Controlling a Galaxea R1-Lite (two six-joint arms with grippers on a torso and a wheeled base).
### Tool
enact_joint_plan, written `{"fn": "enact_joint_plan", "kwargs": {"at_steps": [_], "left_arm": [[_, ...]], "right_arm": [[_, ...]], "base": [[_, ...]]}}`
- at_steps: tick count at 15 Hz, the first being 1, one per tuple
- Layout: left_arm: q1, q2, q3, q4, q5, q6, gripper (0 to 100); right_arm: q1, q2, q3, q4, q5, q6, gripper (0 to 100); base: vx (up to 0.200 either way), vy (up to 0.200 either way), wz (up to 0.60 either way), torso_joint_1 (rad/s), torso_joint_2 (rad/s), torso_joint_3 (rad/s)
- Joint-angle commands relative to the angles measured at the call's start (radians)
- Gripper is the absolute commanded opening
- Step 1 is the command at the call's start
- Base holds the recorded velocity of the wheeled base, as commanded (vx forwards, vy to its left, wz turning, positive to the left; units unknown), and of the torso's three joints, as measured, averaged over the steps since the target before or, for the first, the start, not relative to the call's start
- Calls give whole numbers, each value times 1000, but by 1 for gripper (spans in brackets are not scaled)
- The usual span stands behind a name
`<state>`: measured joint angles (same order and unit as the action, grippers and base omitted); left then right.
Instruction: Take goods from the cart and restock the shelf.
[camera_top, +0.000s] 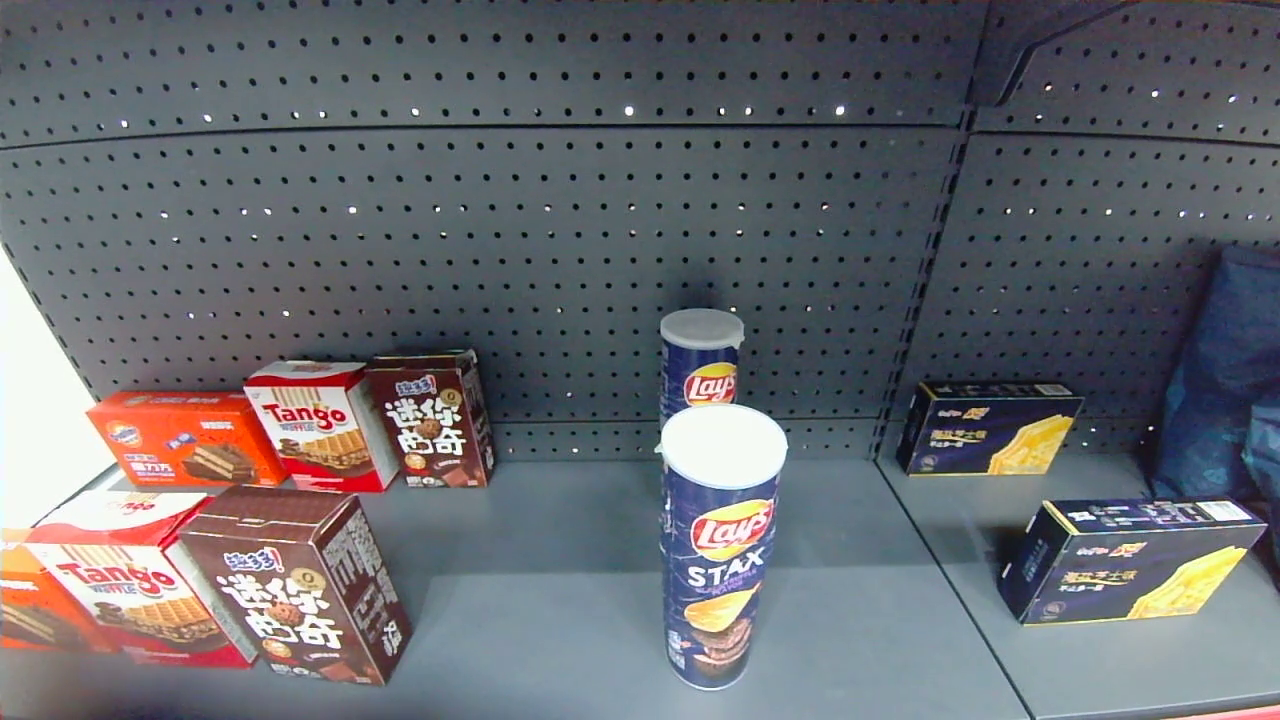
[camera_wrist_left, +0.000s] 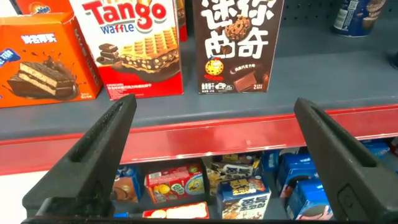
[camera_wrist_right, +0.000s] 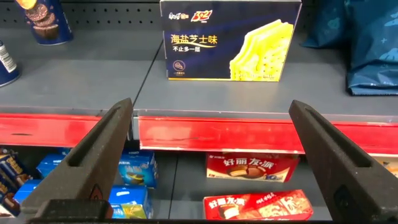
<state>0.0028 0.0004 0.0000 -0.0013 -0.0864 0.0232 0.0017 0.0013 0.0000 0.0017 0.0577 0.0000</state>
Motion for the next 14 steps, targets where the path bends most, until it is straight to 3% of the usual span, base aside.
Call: {"fn": "enact_joint_plan", "kwargs": {"at_steps": [1, 14], "left_arm": [[0, 0, 0, 0, -1, 3, 100], [0, 0, 0, 0, -1, 3, 100]], "right_arm": [[1, -1, 0, 0, 1, -2, 100], [0, -1, 0, 0, 1, 0, 100]], "base": [[0, 0, 0, 0, 0, 0], [-15, 0, 0, 0, 0, 1]]}}
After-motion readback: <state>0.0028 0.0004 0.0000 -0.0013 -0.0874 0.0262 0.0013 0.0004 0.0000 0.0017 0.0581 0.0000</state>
